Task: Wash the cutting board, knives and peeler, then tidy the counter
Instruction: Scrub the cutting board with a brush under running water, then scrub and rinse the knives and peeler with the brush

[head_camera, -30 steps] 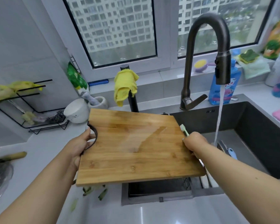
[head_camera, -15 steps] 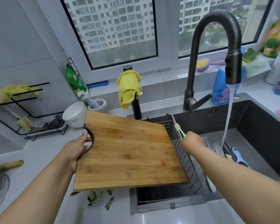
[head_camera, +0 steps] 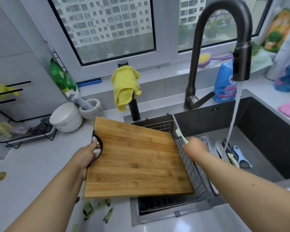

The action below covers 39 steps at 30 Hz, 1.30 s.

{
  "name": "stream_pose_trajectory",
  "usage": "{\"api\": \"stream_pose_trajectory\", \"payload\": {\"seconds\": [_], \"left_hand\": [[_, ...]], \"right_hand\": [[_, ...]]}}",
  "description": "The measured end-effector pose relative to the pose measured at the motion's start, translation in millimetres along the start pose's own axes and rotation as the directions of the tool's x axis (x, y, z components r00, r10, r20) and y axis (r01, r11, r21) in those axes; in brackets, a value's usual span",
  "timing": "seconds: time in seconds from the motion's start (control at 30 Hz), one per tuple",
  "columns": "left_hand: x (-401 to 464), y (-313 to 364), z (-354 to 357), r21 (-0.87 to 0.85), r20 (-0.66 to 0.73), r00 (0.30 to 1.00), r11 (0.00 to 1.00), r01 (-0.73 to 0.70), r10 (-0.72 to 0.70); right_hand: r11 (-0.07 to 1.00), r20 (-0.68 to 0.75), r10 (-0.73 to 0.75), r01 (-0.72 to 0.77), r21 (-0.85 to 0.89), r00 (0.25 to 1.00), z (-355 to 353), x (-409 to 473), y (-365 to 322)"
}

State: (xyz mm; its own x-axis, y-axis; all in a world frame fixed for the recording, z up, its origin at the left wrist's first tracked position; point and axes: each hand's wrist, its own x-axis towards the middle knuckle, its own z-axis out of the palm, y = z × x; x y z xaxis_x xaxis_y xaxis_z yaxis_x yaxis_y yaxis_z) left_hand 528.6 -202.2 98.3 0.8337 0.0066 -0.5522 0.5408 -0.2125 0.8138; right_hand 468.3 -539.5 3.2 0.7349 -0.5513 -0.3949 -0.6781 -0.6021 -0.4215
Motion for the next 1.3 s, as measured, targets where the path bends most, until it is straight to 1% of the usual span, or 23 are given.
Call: {"api": "stream_pose_trajectory", "payload": {"seconds": [0.2, 0.33, 0.47, 0.53, 0.63, 0.7, 0.8, 0.97, 1.0, 1.07, 1.13, 1.2, 1.23, 1.27, 1.3], "left_hand": [[4.8, -3.6, -0.6, 0.029, -0.003, 1.000, 1.000, 0.005, -0.005], [6.0, -7.5, -1.9, 0.064, -0.030, 1.000, 0.998, 0.002, 0.000], [14.6, -11.1, -5.4, 0.210, -0.084, 0.994, 0.977, -0.046, 0.065], [17.3, -13.2, -3.6, 0.330, -0.113, 0.986, 0.941, -0.079, 0.122], [17.3, -14.1, 4.0, 0.524, -0.189, 0.964, 0.850, -0.063, 0.187], [17.7, -13.3, 7.2, 0.597, -0.218, 0.952, 0.801, -0.044, 0.215], [22.7, -13.8, 9.7, 0.652, -0.254, 0.944, 0.758, 0.008, 0.209], [20.7, -10.6, 21.9, 0.674, -0.347, 0.918, 0.731, 0.102, 0.192], [17.4, -8.0, 27.0, 0.681, -0.373, 0.903, 0.723, 0.112, 0.212], [6.3, -0.3, 41.5, 0.722, -0.426, 0.849, 0.683, 0.111, 0.313], [-7.9, 9.5, 63.8, 0.775, -0.418, 0.777, 0.631, 0.035, 0.471], [-22.3, 17.5, 95.2, 0.796, -0.343, 0.710, 0.592, -0.127, 0.615], [-28.2, 19.2, 114.0, 0.789, -0.285, 0.694, 0.573, -0.222, 0.661], [-34.7, 19.5, 132.8, 0.763, -0.220, 0.696, 0.565, -0.315, 0.684], [-40.9, 18.7, 154.6, 0.726, -0.143, 0.717, 0.564, -0.393, 0.683]], "right_hand": [[1.000, -0.011, -0.013, 0.013, 0.018, 1.000, 0.0, -1.0, -2.2], [1.000, -0.030, -0.001, 0.000, -0.008, 1.000, 1.0, -4.2, -6.4], [1.000, -0.048, -0.003, 0.002, -0.028, 0.999, 2.3, -7.3, -10.2], [1.000, -0.057, -0.005, 0.003, -0.029, 0.998, 2.8, -8.3, -10.6], [1.000, -0.061, -0.001, 0.000, -0.023, 0.998, 2.8, -10.5, -12.2], [1.000, -0.053, 0.004, -0.005, -0.021, 0.999, 3.0, -11.6, -12.7], [1.000, -0.044, -0.003, 0.003, -0.016, 0.999, 2.6, -13.3, -12.0], [1.000, -0.024, -0.017, 0.016, -0.024, 1.000, -0.9, -14.9, -11.0], [1.000, -0.030, -0.024, 0.024, -0.018, 0.999, -1.9, -14.8, -9.6], [0.998, -0.043, -0.055, 0.055, 0.002, 0.998, -5.3, -15.1, -5.5], [0.997, -0.041, -0.079, 0.080, 0.023, 0.996, -10.1, -14.4, 0.8], [0.994, -0.024, -0.088, 0.089, 0.060, 0.996, -16.0, -13.0, 9.5], [0.992, -0.014, -0.096, 0.097, 0.083, 0.995, -19.8, -12.3, 15.1], [0.989, -0.006, -0.108, 0.108, 0.100, 0.994, -23.4, -11.8, 19.7], [0.987, 0.005, -0.113, 0.111, 0.115, 0.994, -28.7, -10.9, 26.5]]}}
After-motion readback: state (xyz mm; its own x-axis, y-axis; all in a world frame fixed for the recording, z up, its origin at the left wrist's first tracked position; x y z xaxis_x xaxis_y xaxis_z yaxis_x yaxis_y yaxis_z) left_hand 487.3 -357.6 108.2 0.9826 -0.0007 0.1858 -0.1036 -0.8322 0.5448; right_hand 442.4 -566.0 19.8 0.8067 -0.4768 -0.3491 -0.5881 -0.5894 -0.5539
